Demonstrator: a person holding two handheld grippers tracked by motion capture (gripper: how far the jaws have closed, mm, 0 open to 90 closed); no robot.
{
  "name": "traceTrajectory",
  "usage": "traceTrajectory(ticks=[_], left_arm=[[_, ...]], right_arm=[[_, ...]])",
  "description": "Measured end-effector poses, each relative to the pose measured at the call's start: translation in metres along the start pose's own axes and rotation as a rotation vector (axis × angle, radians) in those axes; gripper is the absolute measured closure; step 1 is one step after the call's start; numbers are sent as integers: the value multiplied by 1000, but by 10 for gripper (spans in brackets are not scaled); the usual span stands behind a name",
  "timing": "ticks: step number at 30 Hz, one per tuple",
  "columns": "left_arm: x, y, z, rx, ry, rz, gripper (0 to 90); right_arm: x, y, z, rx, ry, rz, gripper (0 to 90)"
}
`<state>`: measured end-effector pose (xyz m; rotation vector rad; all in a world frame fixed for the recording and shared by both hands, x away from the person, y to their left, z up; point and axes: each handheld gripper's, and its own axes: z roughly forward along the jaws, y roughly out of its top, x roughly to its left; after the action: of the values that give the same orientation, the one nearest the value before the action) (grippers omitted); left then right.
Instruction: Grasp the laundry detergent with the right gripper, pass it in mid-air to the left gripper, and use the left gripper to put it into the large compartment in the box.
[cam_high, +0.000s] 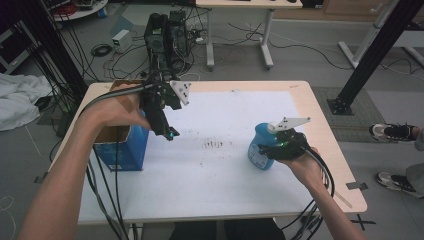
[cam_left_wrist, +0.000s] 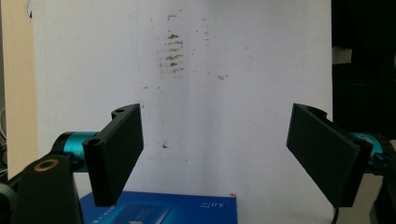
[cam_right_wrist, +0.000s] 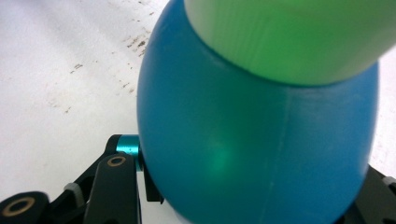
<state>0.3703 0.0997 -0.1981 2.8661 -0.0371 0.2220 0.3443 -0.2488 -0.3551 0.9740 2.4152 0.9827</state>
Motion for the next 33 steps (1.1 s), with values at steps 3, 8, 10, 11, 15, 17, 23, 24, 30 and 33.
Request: traceTrajectory(ticks=[3,8,10,11,15,17,23,24,30,33], left_arm=[[0,0,0,-2,0,-3,188],[-1,-1,0,-11,-2,-12,188],[-1,0,0,-11,1,-11,188],[-1,0,0,-12,0,-11,188],[0,0,-2,-12,2,-12,188],[1,1,-2,-24,-3,-22,188],[5,8,-7,-62,-26,-54,189],[6,10,-8,-66,-32,-61,189],[14,18,-8,-99,-75,-90,189],[16,25,-5,-110,-87,-88,189]], right_arm=[[0,0,0,-4,6,-5,456],[0,0,1,-3,14,-5,457],[0,1,0,-1,12,-9,456],[-1,1,1,-3,14,-22,456],[-1,3,-1,-6,34,-27,457],[-2,6,-4,-14,46,-37,457],[0,25,-15,-34,95,-108,457],[1,29,-17,-36,102,-132,457],[10,52,-23,-49,178,-241,456],[16,59,-22,-28,253,-255,455]])
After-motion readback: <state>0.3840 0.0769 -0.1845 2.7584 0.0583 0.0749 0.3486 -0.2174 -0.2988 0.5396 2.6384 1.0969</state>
